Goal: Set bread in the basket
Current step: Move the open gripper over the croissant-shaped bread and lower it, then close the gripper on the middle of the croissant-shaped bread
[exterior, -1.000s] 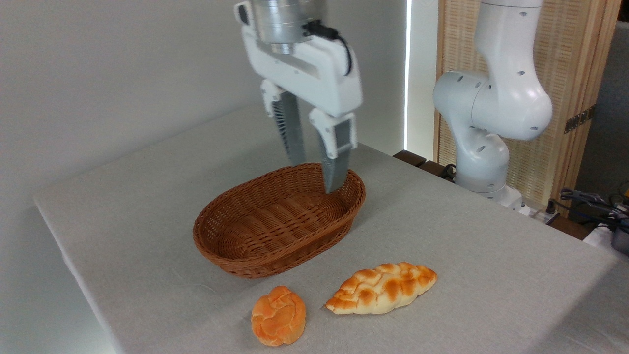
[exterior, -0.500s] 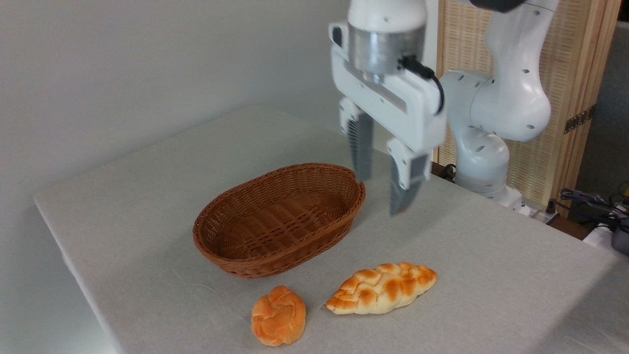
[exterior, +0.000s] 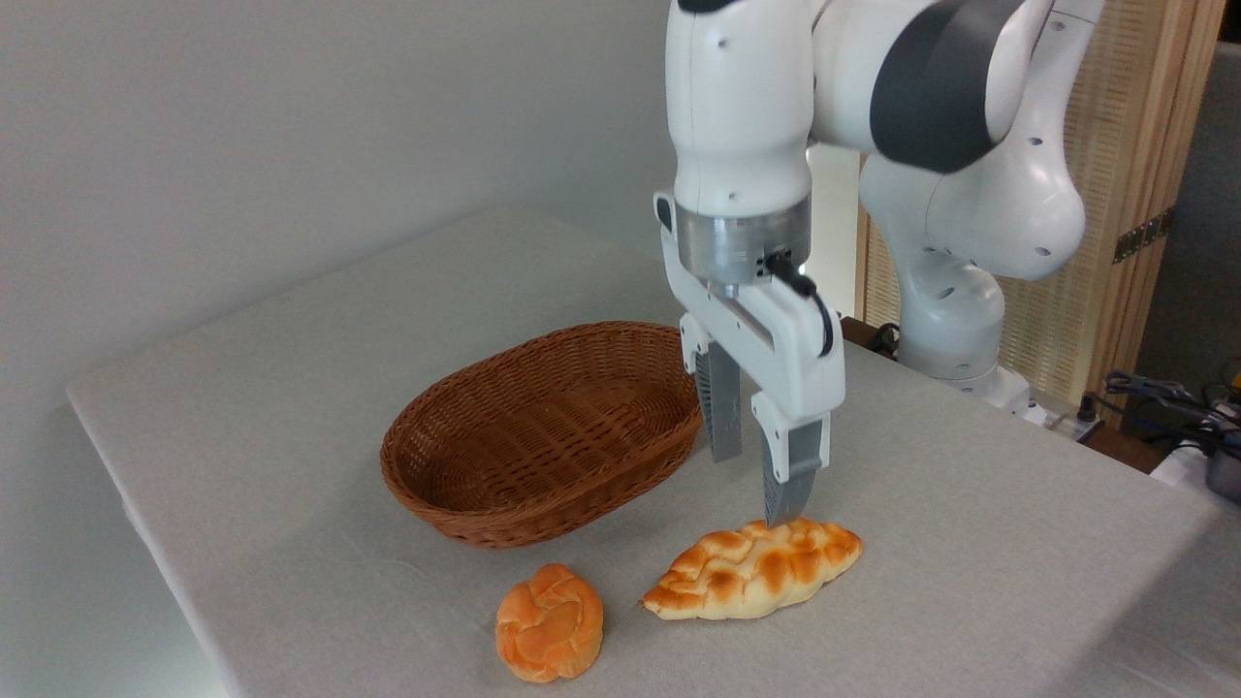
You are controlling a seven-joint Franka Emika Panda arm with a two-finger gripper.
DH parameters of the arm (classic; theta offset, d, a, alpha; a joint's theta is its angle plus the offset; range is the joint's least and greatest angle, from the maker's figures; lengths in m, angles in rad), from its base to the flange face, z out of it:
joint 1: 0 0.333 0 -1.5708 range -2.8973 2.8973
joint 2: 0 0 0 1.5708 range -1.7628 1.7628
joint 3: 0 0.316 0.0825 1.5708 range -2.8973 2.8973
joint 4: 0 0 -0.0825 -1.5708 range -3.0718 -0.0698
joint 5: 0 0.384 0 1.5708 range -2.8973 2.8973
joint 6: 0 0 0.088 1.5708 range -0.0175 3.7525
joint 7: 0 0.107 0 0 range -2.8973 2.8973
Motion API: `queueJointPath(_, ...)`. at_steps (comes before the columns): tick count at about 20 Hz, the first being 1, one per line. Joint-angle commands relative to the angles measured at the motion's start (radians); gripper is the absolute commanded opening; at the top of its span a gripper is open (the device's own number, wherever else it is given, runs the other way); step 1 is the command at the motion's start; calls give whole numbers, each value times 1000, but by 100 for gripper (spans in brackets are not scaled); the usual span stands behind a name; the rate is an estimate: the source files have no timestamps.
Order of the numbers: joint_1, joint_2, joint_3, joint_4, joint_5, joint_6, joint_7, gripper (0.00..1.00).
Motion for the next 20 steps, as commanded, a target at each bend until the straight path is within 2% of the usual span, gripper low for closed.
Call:
queueJointPath(1,-18,7,28,-13,63,27,48,100)
queueJointPath(2,-19,7,45,-13,87,28,63,100)
queueJointPath(3,-22,8,51,-14,90,27,68,100)
queueJointPath(7,-93,37,138,-21,92,28,71,100)
queueJointPath(9,-111,53,148,-21,92,31,69,100)
queueJointPath(20,-113,94,157,-25,92,76,69,100)
